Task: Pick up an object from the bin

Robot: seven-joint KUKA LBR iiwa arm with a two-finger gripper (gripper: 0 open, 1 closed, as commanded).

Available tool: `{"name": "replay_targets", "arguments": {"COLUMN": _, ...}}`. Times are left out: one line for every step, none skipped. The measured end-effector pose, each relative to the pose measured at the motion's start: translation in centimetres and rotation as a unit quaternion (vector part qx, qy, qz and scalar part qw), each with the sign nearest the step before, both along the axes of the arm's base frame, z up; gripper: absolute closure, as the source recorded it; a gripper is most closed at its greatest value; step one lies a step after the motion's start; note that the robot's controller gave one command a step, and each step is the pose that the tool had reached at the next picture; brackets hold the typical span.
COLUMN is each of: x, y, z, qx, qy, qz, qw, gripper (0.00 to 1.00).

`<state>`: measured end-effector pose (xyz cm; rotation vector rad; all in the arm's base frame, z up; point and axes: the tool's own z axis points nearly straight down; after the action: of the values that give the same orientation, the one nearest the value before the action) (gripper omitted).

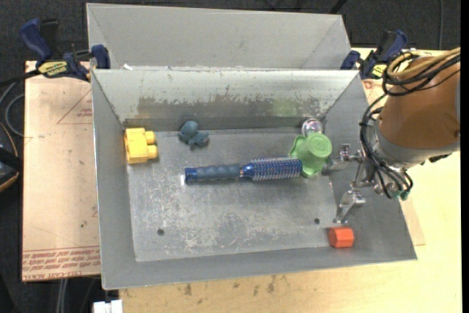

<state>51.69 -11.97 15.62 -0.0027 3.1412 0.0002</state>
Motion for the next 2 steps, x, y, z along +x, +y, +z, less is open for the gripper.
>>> {"name": "replay_targets", "arguments": {"x": 11.02, "y": 7.73, "z": -7.77, "qx": 0.002, "qy": -0.0036, "qz": -0.006, "qw": 1.0, "gripper": 0.0}}
{"name": "replay_targets", "arguments": {"x": 10.82, "y": 7.34, "z": -7.46, "qx": 0.001, "qy": -0.0023, "qz": -0.008, "qw": 1.0, "gripper": 1.0}}
